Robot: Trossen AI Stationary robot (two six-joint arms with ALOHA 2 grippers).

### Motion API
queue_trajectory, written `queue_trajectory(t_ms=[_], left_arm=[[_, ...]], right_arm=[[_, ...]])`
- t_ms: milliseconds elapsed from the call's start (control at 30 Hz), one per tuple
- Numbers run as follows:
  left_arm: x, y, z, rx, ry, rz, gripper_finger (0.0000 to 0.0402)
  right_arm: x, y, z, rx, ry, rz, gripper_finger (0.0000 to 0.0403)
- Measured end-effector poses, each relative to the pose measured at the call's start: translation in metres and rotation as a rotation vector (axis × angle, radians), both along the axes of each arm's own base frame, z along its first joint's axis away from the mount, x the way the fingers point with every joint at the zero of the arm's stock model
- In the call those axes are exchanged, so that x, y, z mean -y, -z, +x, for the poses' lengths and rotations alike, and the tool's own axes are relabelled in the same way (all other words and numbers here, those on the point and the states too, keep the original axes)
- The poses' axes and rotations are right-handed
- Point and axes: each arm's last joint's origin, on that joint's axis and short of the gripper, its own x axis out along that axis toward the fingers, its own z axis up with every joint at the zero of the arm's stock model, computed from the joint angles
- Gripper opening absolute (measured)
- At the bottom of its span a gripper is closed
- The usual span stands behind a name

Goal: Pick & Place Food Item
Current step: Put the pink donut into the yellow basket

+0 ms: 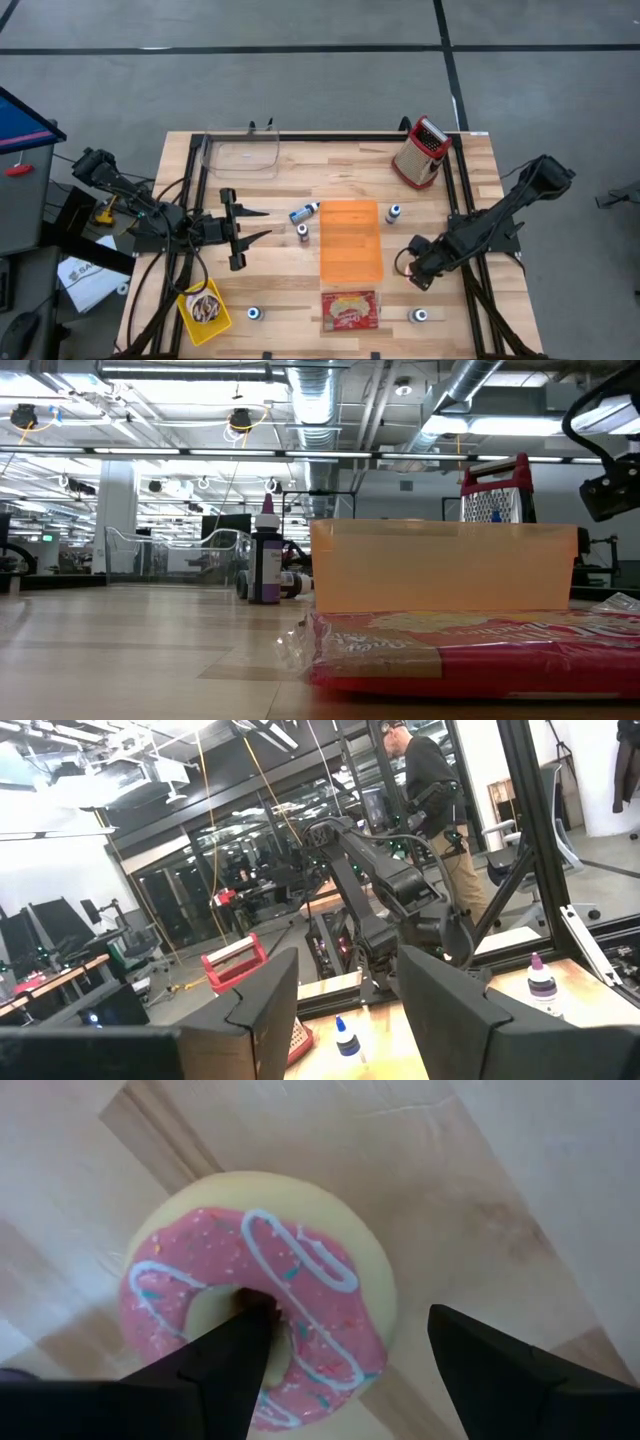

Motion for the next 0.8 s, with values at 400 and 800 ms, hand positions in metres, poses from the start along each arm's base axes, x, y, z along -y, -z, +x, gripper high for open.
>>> queue_trajectory(t_ms=[400,800], left_arm=[[0.0,-0.0001,0.0,0.001,0.0,-0.001,0.0167],[0.0,0.0,0.0,0.0,0.0,0.0,0.0167]], right_arm=[[0.0038,-0.0026,0.005,0.065,0.024,-0.022,0.0264],[0.0061,-0.0059,0.0062,0.086,0.034,-0.008,0.0181]])
